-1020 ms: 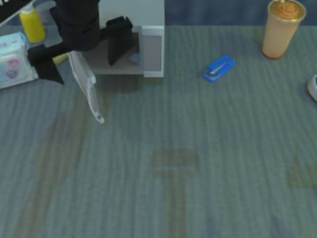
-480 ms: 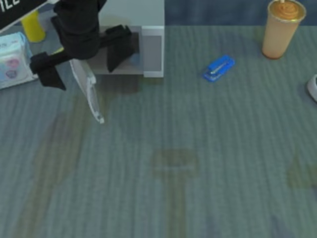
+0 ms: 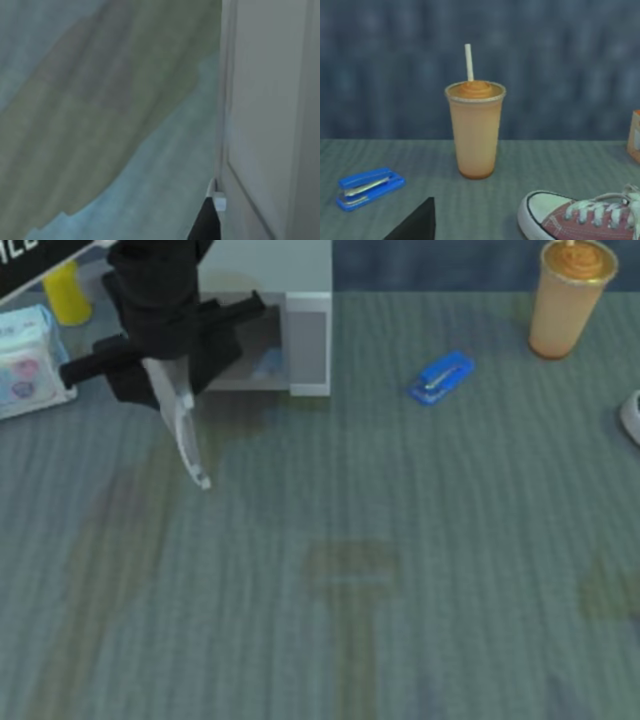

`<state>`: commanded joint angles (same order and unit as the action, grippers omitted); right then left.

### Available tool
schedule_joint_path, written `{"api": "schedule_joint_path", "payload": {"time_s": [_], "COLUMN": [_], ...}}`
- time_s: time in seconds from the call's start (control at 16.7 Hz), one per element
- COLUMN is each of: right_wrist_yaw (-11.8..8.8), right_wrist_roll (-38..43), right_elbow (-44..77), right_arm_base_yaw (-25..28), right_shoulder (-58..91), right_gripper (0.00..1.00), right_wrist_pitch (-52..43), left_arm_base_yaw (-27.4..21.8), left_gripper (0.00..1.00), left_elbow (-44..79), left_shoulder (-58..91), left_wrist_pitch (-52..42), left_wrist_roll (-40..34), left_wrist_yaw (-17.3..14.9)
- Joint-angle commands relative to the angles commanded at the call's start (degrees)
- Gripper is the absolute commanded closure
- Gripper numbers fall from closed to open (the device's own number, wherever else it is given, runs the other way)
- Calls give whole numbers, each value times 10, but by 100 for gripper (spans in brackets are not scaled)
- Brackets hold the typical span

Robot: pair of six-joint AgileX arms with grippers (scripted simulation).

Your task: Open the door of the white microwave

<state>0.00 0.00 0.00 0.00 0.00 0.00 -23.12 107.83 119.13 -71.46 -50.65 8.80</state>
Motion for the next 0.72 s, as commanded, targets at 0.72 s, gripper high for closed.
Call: {"api": "schedule_joint_path", "payload": {"time_s": [0.72], "right_wrist_yaw": [0], "right_wrist_roll": [0], "right_elbow": [0], "right_arm_base_yaw": [0], "right_shoulder": [0], "right_gripper": [0], "right_wrist_pitch": [0], "left_arm_base_yaw": [-2], "left_gripper": [100], "left_elbow": [0], "left_shoulder": [0], "left_wrist_pitch": [0], "left_wrist_roll": [0], "left_wrist_yaw": [0]}}
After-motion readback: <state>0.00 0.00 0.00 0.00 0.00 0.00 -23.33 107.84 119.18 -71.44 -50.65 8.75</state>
